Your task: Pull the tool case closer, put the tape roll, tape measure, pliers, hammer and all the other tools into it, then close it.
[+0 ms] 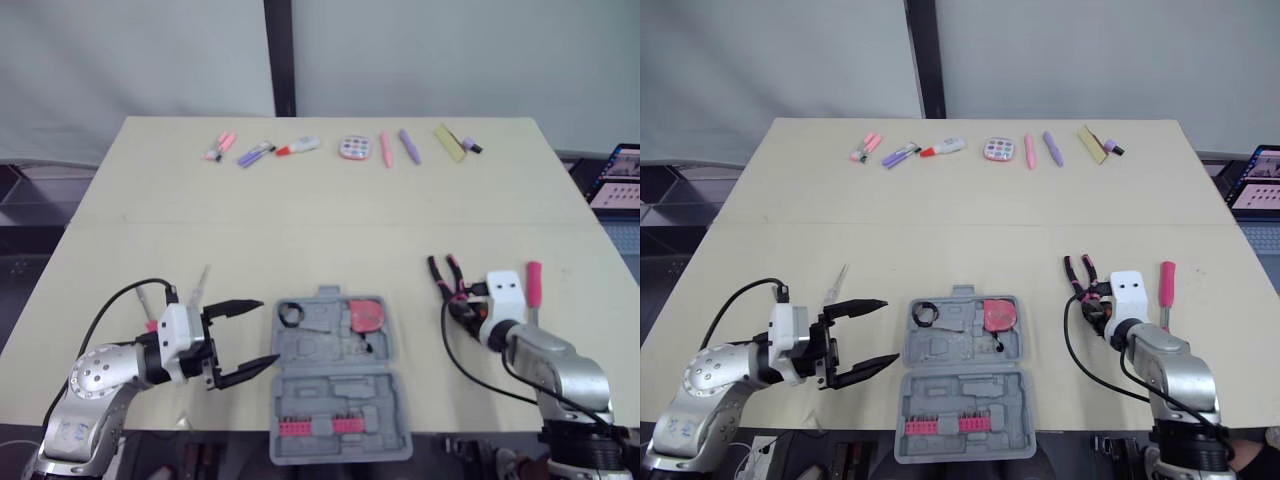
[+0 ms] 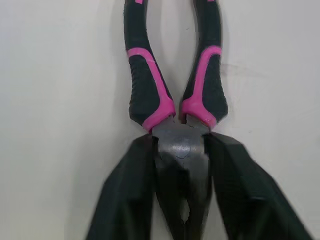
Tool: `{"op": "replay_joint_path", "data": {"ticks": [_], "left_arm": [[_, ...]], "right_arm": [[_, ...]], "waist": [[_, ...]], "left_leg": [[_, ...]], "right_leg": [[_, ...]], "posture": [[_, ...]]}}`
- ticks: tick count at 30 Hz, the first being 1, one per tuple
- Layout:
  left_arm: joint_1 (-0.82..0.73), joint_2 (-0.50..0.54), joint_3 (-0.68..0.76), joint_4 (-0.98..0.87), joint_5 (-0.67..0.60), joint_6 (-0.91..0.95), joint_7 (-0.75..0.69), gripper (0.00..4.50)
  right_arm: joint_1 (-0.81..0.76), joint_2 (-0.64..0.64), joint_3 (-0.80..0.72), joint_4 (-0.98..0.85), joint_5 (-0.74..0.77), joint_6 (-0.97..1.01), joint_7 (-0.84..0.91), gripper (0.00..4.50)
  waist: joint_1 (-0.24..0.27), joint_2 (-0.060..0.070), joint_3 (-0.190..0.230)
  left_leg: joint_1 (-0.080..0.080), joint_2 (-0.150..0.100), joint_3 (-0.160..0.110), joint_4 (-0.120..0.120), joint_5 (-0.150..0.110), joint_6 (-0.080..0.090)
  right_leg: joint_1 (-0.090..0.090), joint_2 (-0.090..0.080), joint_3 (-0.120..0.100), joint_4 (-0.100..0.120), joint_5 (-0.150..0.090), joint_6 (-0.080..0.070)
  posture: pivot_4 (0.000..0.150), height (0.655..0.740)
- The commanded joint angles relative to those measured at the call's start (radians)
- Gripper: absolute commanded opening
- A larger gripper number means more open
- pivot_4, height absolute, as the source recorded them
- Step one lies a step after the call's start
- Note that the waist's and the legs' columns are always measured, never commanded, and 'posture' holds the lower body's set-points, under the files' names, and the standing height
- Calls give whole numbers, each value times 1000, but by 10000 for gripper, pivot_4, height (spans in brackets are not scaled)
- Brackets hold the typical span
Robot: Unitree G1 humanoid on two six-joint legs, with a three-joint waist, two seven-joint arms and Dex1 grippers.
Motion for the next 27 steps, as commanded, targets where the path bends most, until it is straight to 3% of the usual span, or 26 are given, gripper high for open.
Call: {"op": "replay_joint_path", "data": {"ticks": [1,11,17,27], "left_arm": [[1,3,3,-30,-1,-7,3,45000],[-2,-1,-7,-30,-5,2,4,45000],[-39,-3,-5,-8,-28,37,7,45000],[-33,40,75,34,-82,82,-46,45000]], "right_arm": [[-3,3,-14,-3,3,5,-5,9538],[-3,-3,-26,-20,6,23,-8,9538],[-25,-36,-46,-119,49,87,21,9538],[-116,-247,36,-369,204,245,215,9538]], "waist": [[0,0,0],[0,0,0],[1,1,1],[-1,10,7]], "left_leg": [[0,0,0,0,0,0],[0,0,0,0,0,0],[-1,0,0,0,0,0],[-2,1,1,0,0,0]], "right_leg": [[0,0,0,0,0,0],[0,0,0,-1,0,0],[0,0,0,-1,0,0],[0,1,0,-3,0,0]], "posture": [[1500,7336],[1500,7336],[1500,7336],[1500,7336]]}}
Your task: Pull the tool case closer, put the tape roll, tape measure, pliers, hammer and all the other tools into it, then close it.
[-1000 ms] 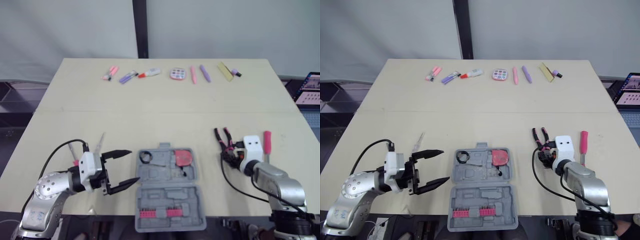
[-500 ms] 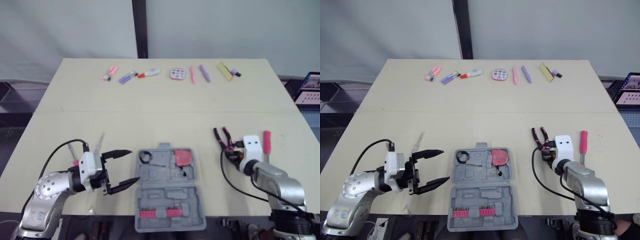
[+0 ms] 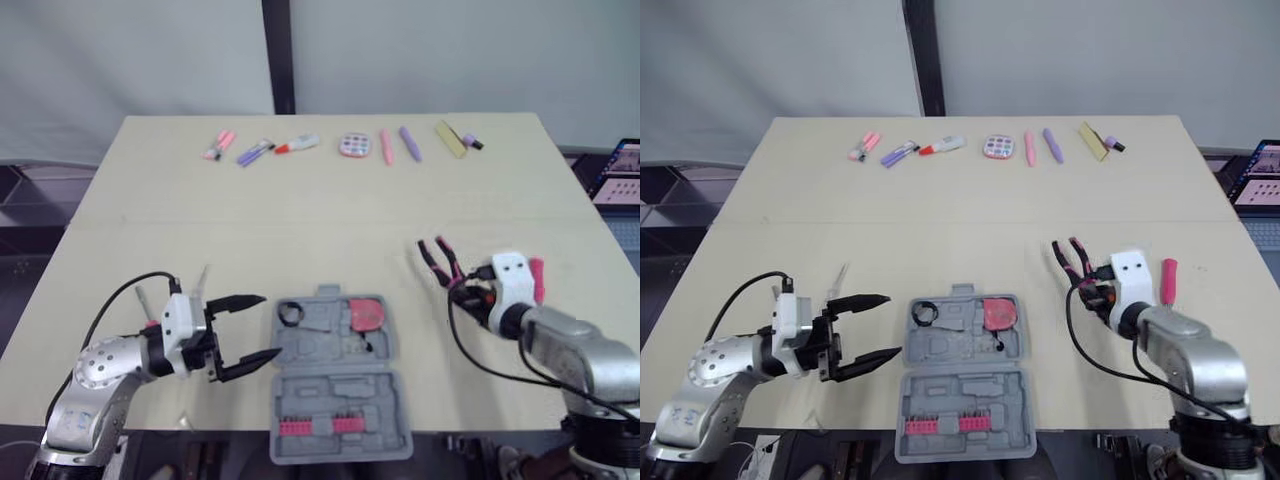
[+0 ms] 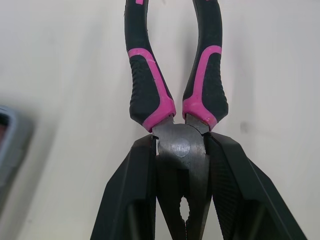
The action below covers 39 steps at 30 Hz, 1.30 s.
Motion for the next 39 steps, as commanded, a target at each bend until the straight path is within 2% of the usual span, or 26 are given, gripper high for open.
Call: {"op": "replay_joint_path", "data": {"ticks": [1,5,10,13,19,28,39], "left_arm": [[22,36,77,5,-52,3,-40,45000],[72,82,138,31,-52,-38,-123,45000],[143,122,176,63,-53,-80,-216,45000],[176,128,187,85,-34,-112,-243,45000],[198,118,226,138,-17,-166,-241,45000],[243,119,217,161,6,-223,-266,45000],[253,114,187,178,26,-301,-320,45000]], "right_arm": [[-59,-115,69,-150,88,66,125,9538],[-150,-314,241,-265,167,186,261,9538],[-307,-414,424,-320,197,206,367,9538],[-424,-404,559,-322,191,246,395,9538],[-633,-303,759,-276,169,306,402,9538],[-718,-172,946,-153,68,224,394,9538],[-714,-104,1017,-54,-30,97,442,9538]], "waist": [[0,0,1],[3,0,1],[4,-1,1],[2,-1,1],[0,-1,1],[-13,-2,1],[-25,-2,1]], "left_leg": [[0,0,0,0,0,0],[-1,0,0,0,0,0],[-7,1,-1,2,0,0],[-8,1,-2,2,0,0],[-9,1,-2,2,0,0],[-11,-1,-1,3,0,0],[-10,0,-2,2,1,-1]], "right_leg": [[0,0,0,0,0,0],[0,-1,0,-3,0,0],[-1,-1,-1,-10,0,0],[-3,-1,-1,-10,0,0],[-6,-1,-2,-8,0,0],[-15,-3,-2,4,0,0],[-17,-3,-3,7,0,0]], "posture": [[1500,7336],[1500,7336],[1500,7336],[1500,7336],[1500,7336],[1500,7336],[1500,7336]]}}
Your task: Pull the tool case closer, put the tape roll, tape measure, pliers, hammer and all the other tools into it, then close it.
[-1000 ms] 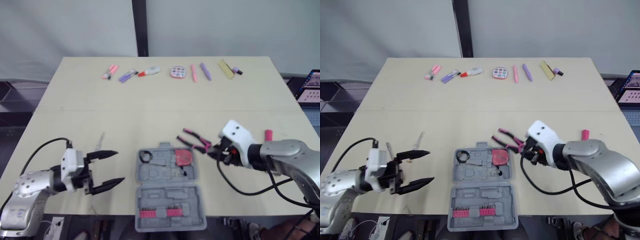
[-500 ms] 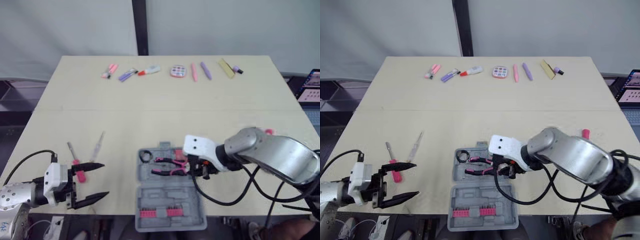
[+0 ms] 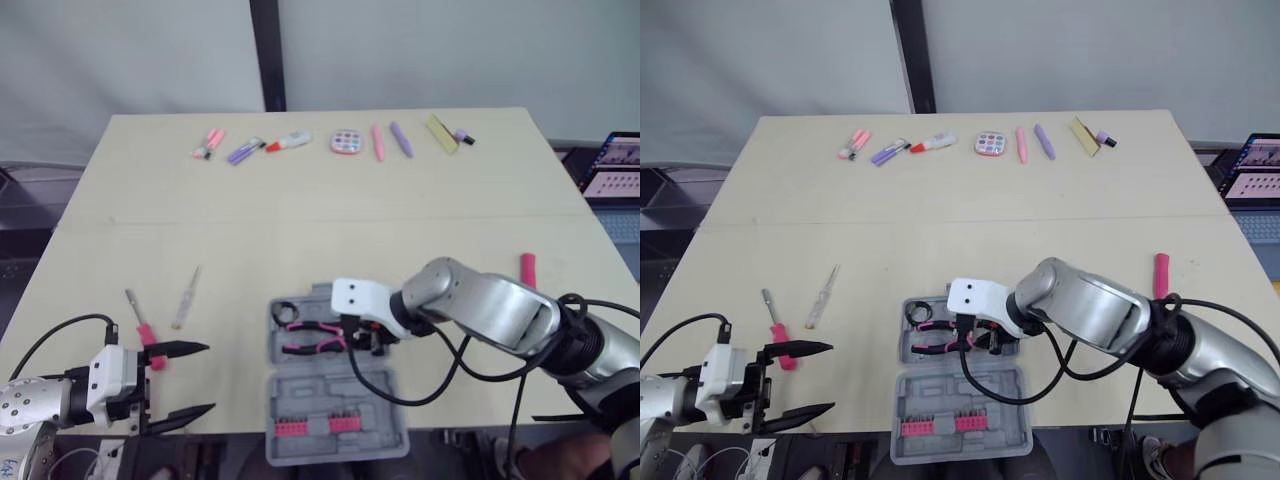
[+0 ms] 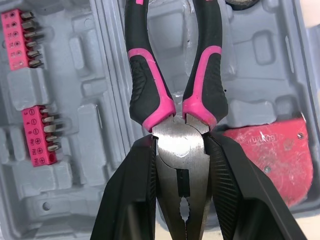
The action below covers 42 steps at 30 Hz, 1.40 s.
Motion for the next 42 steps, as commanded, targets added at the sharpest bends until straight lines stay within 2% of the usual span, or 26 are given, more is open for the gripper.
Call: {"op": "replay_joint_path", "data": {"ticks": [1,9,22,42], "left_arm": [[13,-3,-3,13,3,-34,-21,45000],[21,-12,-18,-21,6,-34,3,45000],[9,9,-35,-183,-8,110,106,45000],[5,0,-39,-205,0,142,123,45000]], "right_arm": [[-10,19,1,-1,-27,-50,36,9538],[6,49,14,50,-74,-110,76,9538],[43,74,17,100,-136,-182,134,9538],[77,95,8,128,-193,-207,163,9538]], "waist": [[0,0,0],[1,0,0],[0,0,0],[1,0,0]], "left_leg": [[0,0,0,0,0,0],[0,0,0,0,0,0],[0,0,0,0,0,0],[0,0,0,0,0,0]], "right_leg": [[0,0,0,0,0,0],[0,0,0,0,0,0],[0,0,0,1,0,0],[0,0,0,1,0,0]], "posture": [[1500,7336],[1500,7336],[1500,7336],[1500,7336]]}}
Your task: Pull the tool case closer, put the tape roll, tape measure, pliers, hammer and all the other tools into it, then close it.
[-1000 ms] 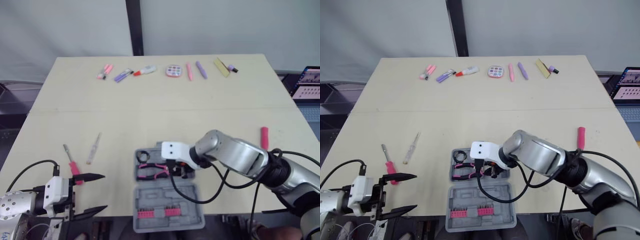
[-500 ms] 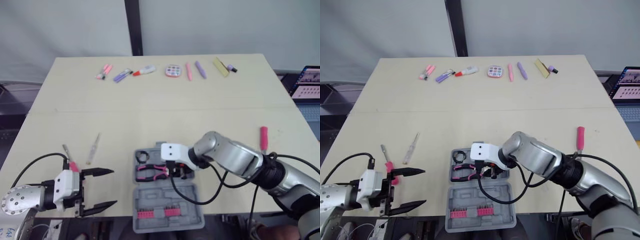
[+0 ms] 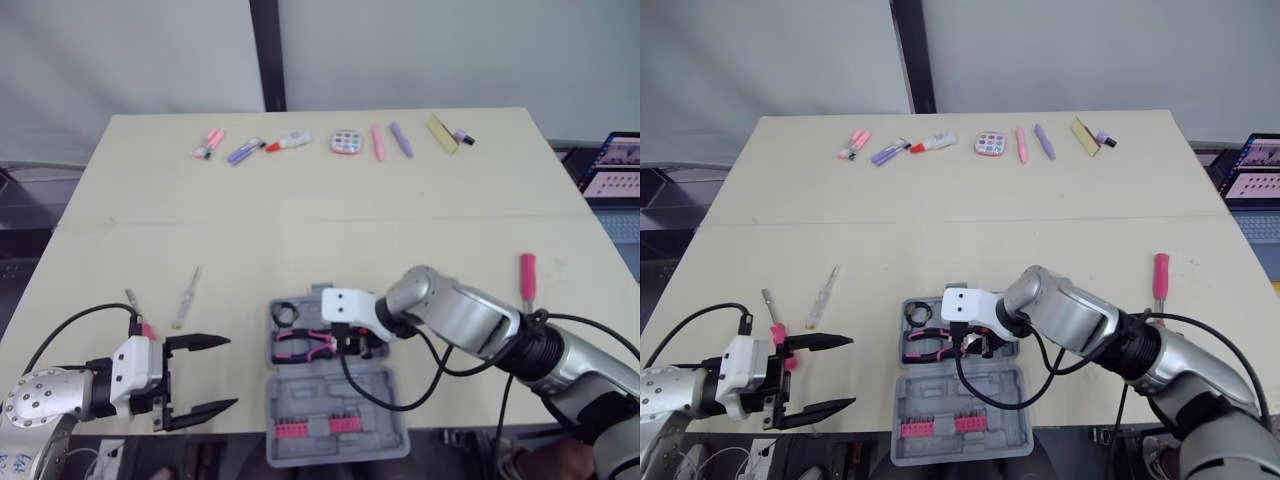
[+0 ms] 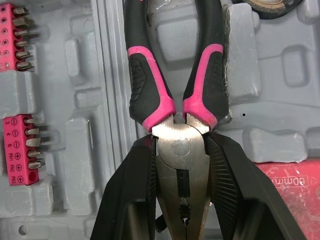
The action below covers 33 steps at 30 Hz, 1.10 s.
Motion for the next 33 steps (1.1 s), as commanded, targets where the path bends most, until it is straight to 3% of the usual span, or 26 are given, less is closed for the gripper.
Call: {"op": "replay_joint_path", "data": {"ticks": [1,2,7,12,16,19,25,33], "left_arm": [[6,-2,-1,-8,-5,-11,-1,45000],[7,-4,-2,-7,-4,-12,-1,45000],[11,-10,-8,-5,-1,-17,1,45000],[6,-20,-16,-2,-6,-17,6,45000],[-1,-34,-14,4,-20,7,29,45000],[-13,-49,-15,17,-34,28,46,45000],[-40,-54,-29,51,-25,22,38,45000],[-59,-61,-36,85,-14,2,31,45000]], "right_arm": [[3,8,-21,-19,-3,-20,31,9538],[3,8,-21,-19,-4,-24,36,20153],[-7,-2,-56,-39,8,-16,55,43768],[13,-34,-189,-121,82,40,70,44449],[151,-4,-337,-160,125,-22,12,44449],[286,50,-432,-159,155,-113,-24,30952],[406,105,-444,-91,126,-279,-51,163],[455,140,-393,17,53,-411,-47,163]], "waist": [[0,0,0],[0,0,0],[0,0,0],[2,0,0],[3,-1,-1],[3,-1,-1],[1,-1,-1],[2,-2,-1]], "left_leg": [[0,0,0,0,0,0],[0,0,0,0,0,0],[0,0,0,0,0,0],[0,0,0,0,0,0],[0,0,0,0,0,0],[0,0,0,0,0,0],[0,0,0,1,0,0],[1,0,0,1,0,0]], "right_leg": [[0,0,0,0,0,0],[0,0,0,0,0,0],[0,0,0,0,0,0],[0,0,0,0,0,0],[1,0,0,0,0,0],[2,0,0,0,0,0],[2,0,-1,0,0,0],[2,0,-1,1,0,0]], "posture": [[1500,7336],[1500,7336],[1500,7336],[1500,7336],[1500,7336],[1500,7336],[1500,7336],[1500,7336]]}}
